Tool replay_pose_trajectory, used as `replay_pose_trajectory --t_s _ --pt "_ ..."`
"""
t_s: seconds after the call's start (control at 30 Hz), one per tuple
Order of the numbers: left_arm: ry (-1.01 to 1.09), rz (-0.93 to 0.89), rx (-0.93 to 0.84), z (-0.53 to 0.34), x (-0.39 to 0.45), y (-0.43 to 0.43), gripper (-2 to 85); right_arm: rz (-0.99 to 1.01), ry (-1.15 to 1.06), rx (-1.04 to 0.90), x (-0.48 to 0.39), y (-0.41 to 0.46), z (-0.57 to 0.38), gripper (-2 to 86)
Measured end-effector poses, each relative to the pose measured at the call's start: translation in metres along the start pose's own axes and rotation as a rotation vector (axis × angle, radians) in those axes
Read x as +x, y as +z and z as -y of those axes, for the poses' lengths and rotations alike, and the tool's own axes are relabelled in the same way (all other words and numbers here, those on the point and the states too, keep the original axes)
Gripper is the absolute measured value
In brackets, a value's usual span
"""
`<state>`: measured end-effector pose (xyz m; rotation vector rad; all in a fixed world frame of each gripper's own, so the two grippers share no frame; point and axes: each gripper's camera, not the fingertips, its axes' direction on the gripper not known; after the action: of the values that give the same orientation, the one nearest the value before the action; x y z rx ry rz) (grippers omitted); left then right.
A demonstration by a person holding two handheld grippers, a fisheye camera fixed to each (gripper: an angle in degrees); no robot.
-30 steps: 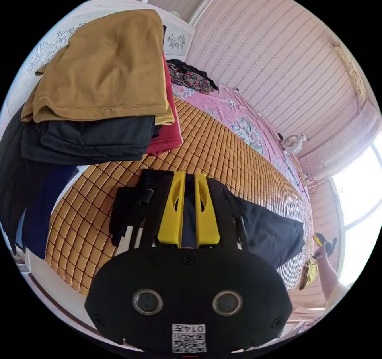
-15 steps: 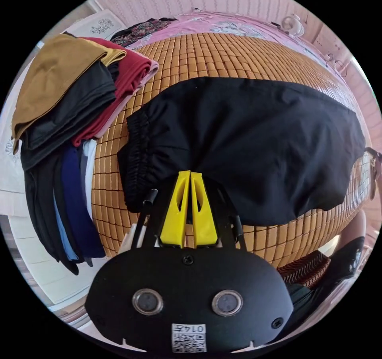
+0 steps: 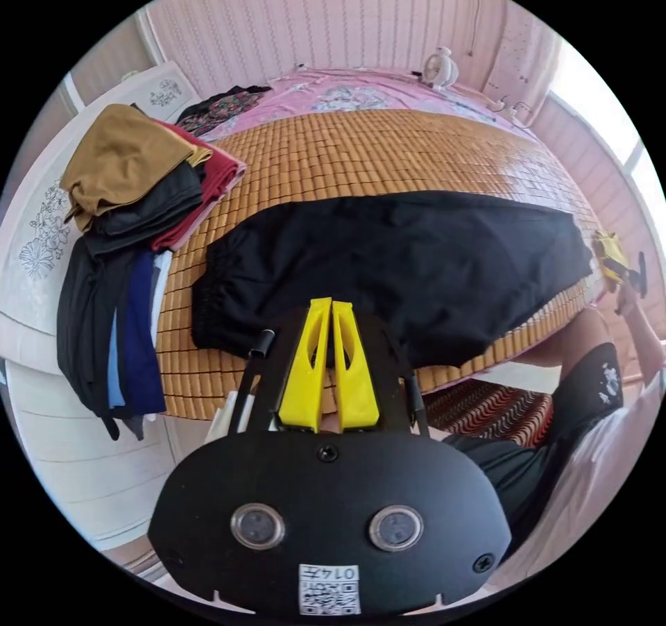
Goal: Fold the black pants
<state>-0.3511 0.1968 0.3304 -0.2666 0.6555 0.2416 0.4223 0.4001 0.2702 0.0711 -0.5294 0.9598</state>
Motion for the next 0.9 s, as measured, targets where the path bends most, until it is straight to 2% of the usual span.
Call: replay_pose_trajectory --t_s 0.1,0.17,0.27,0.4,0.5,0.6,0.73,0.9 --pt "0.056 -0.161 0.006 0.003 0.043 0.013 -0.9 0.120 0.069 -0.050 0.020 0.017 0.013 9.9" --pt "0.095 -0.233 -0.003 0.005 0.068 0.025 -0.8 0.153 0.070 -0.096 0.024 0.027 0.026 6.7" --pt "0.156 -0.336 -0.028 0.012 0.107 0.051 -0.6 0.193 -0.089 -0.015 0.008 0.011 0.041 1.1" --pt "0.190 -0.478 -0.037 0.034 0.153 0.085 0.8 0.279 -0.251 0.004 -0.029 -0.008 0.064 1.9" --pt "0.231 -0.524 -0.039 0.051 0.180 0.105 2.5 0.323 -0.373 0.089 -0.052 -0.036 0.066 7.8" --pt "0.279 -0.523 -0.059 0.063 0.202 0.125 3.3 0.347 -0.331 0.103 -0.035 -0.042 0.061 8.7" --pt "0.329 -0.502 -0.106 0.070 0.221 0.150 4.0 0.225 -0.222 0.030 -0.007 -0.023 0.044 8.7" --pt "0.354 -0.455 -0.175 0.071 0.239 0.185 4.5 0.210 -0.137 -0.020 0.000 0.000 0.040 9.2"
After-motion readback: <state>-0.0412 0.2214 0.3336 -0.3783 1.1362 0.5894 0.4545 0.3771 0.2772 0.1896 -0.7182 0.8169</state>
